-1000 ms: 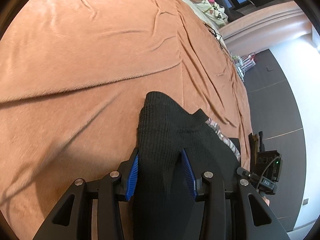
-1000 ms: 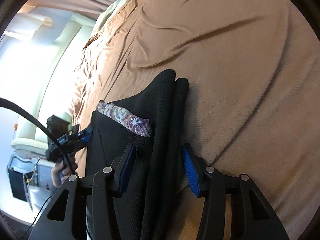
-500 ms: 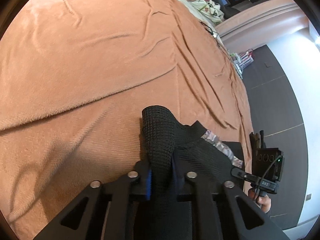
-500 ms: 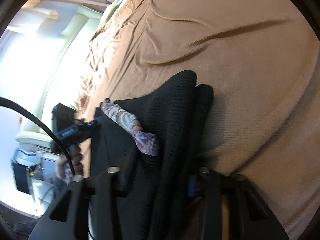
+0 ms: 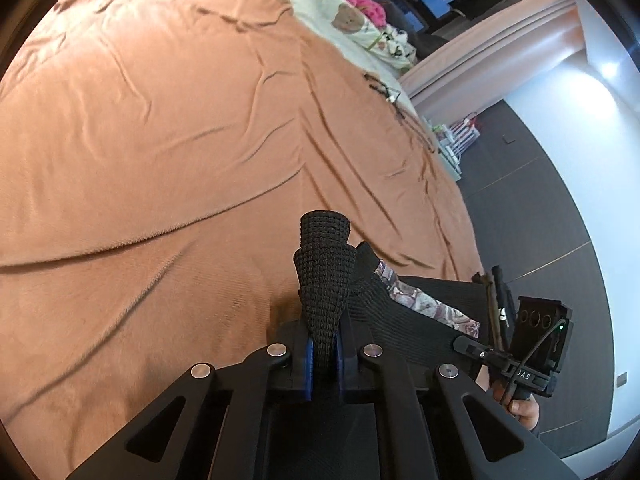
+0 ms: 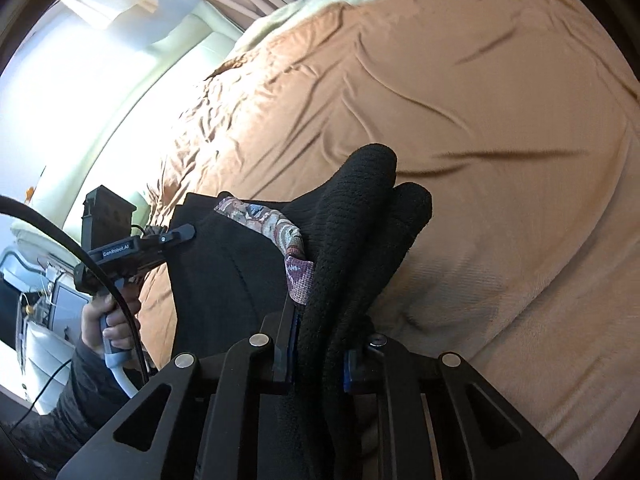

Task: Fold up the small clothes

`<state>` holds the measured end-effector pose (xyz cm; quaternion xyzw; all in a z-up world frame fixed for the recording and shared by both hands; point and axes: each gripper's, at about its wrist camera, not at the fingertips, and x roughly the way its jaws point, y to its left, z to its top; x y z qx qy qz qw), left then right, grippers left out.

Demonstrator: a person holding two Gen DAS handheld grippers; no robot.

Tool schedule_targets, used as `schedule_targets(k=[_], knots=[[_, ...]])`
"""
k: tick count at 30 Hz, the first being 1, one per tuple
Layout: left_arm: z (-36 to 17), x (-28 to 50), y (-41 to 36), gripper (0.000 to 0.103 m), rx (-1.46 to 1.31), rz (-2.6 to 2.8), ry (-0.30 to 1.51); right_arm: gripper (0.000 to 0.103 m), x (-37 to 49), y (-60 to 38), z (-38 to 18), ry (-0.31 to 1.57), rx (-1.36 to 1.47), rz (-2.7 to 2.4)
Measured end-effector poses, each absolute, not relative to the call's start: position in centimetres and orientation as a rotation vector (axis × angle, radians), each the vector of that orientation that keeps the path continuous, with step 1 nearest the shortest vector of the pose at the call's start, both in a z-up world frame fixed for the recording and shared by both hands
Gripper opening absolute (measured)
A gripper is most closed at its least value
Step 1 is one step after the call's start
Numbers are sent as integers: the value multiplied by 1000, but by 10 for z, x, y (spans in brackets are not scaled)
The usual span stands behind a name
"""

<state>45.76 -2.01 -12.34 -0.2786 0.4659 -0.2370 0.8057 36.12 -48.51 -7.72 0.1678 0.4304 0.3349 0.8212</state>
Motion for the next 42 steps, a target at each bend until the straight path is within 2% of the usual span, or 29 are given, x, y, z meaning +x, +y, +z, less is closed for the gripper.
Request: schedule_targets(k=[17, 42], knots=[[-60, 398, -10, 7, -614, -536, 841, 12, 264, -490, -30, 747, 282, 688], [36, 258, 12, 6, -606, -555, 586, 11, 81, -505, 23, 481, 174, 729]])
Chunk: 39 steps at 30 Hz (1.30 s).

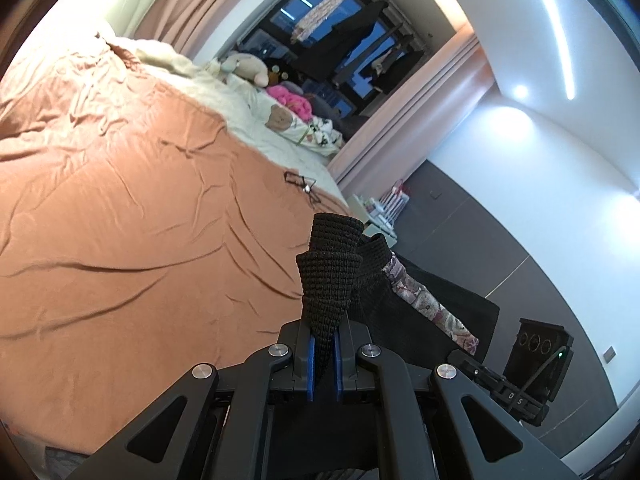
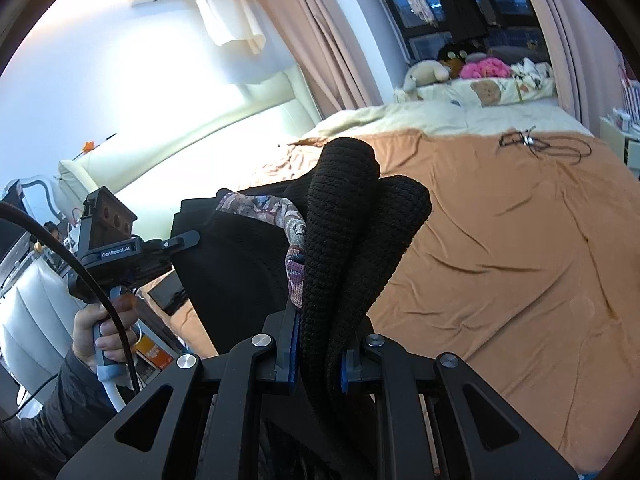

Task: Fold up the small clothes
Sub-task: 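Lift and carry the folded shirt with both grippers toward the headboard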

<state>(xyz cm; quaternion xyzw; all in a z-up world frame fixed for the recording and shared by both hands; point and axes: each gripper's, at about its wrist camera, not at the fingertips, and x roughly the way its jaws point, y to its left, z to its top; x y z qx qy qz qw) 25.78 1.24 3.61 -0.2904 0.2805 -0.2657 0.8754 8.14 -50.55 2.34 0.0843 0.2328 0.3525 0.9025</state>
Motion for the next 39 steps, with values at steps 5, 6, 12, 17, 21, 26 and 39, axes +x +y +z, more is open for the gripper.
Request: schedule_targets(k=[5, 6, 12, 17, 21, 26, 39], knots=[[64, 227, 23, 6, -589, -558, 521, 11, 61, -498, 35, 439, 143, 745], [69, 221, 26, 6, -589, -560, 508, 11, 58, -498, 37, 431, 139, 750], [98, 191, 44, 6, -593, -542, 442, 11, 45, -491, 47, 396, 113, 788], [118, 173, 56, 6, -586, -516, 406, 11, 45, -491, 53, 365, 102, 830], [136, 161, 60, 6, -576, -492, 397, 11, 43, -496, 51, 341, 119, 856], [169, 142, 62, 6, -499, -468, 383, 11, 44, -499, 54, 305, 154, 913], [202, 104, 128, 6, -521, -359, 327, 11, 45, -467, 60, 271, 62, 1019]])
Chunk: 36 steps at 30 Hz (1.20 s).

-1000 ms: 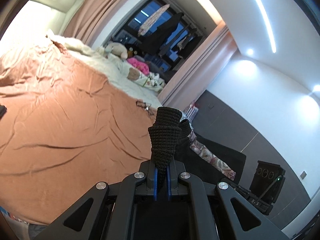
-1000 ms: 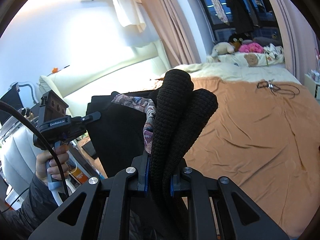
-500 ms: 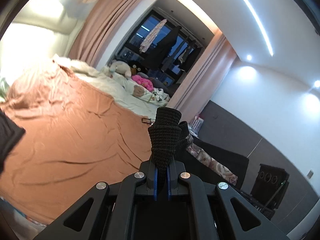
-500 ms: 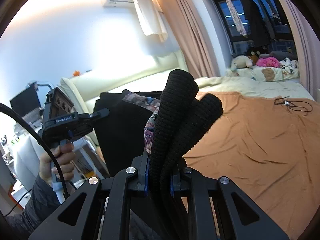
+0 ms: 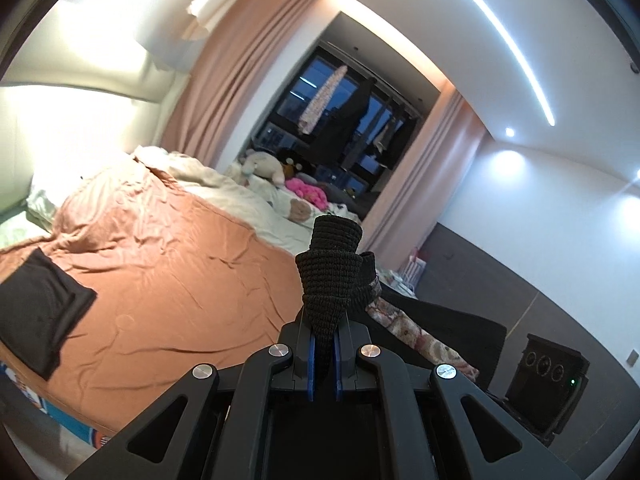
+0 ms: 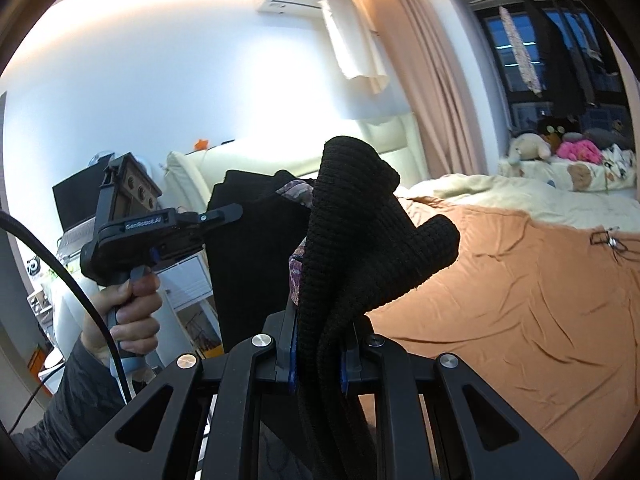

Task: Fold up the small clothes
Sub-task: 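Lift and carry the folded shirt with both grippers toward the headboard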

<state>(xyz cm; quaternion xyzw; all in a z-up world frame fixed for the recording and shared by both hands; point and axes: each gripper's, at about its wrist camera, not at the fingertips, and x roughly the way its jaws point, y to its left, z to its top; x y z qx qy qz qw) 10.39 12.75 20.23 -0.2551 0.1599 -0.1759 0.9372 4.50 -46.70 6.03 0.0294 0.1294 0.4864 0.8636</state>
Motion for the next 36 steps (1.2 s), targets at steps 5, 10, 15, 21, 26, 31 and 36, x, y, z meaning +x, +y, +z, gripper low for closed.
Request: schedule_targets(k=[5, 10, 15, 21, 26, 31, 36], knots=[[198, 109, 161, 6, -537, -326, 329, 11, 57, -445, 58, 279, 34, 1062], [190, 122, 197, 6, -548, -291, 331, 11, 84, -422, 48, 302, 24, 1096], [179, 128, 239, 6, -568, -239, 312, 11, 107, -392, 42, 292, -19, 1125], [166, 141, 301, 6, -582, -164, 275, 11, 138, -342, 38, 297, -75, 1164], [154, 150, 348, 6, -590, -88, 271, 11, 161, -298, 32, 315, -98, 1208], [139, 162, 398, 6, -575, 5, 279, 11, 181, -251, 23, 326, -117, 1250], [121, 169, 439, 6, -584, 77, 294, 11, 197, -202, 13, 358, -144, 1287]])
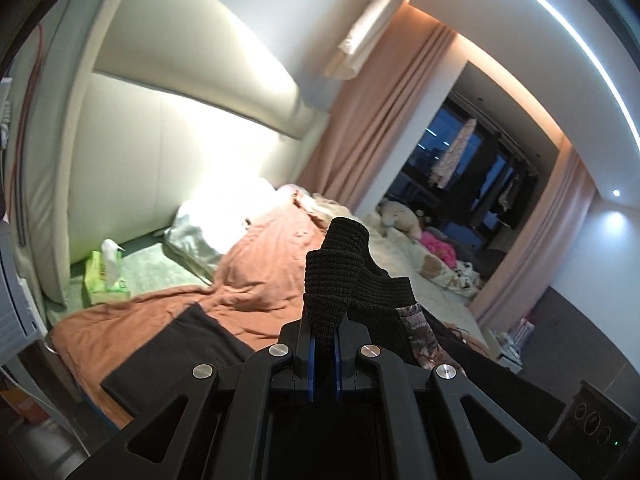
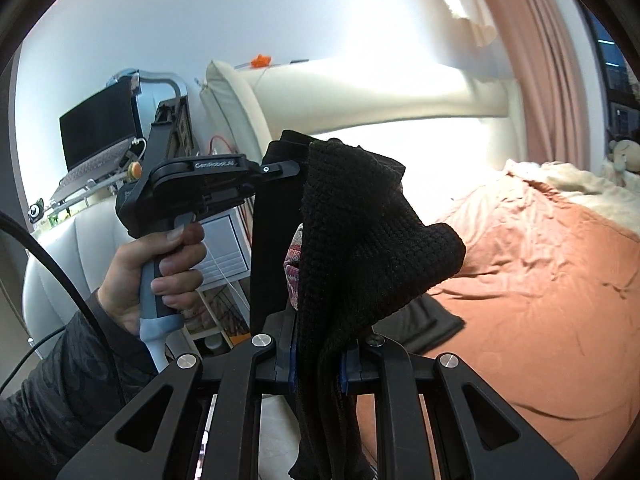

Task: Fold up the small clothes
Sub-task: 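Lift and carry the folded shirt with both grippers toward the headboard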

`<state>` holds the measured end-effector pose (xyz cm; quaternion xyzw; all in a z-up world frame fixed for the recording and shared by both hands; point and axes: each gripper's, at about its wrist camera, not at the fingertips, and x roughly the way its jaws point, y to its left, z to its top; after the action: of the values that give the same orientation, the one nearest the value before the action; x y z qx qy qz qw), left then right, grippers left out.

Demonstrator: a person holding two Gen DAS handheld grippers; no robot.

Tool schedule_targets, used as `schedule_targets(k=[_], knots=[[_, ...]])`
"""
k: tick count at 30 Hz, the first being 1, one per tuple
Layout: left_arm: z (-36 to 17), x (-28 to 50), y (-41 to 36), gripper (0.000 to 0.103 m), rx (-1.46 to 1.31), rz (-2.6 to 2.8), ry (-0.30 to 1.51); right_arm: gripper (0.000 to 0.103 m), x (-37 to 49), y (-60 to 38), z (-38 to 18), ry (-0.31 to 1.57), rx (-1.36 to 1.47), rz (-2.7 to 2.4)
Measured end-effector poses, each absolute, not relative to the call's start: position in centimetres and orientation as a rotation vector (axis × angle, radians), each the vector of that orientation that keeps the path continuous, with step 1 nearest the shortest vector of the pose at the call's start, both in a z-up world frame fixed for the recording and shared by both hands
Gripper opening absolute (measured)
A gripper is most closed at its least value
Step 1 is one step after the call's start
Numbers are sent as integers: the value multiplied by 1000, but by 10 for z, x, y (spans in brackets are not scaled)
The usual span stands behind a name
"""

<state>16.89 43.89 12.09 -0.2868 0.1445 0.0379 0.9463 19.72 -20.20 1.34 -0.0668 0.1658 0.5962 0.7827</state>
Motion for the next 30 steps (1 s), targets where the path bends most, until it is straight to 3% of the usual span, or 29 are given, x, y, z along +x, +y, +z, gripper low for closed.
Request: schedule_targets(k=[18, 30], knots=[[57, 247, 529, 6, -588, 254, 405, 11, 266, -85, -35, 475, -164, 1335], [5, 330, 554, 6, -600, 275, 529, 11, 341, -70, -59, 582, -97, 1291]])
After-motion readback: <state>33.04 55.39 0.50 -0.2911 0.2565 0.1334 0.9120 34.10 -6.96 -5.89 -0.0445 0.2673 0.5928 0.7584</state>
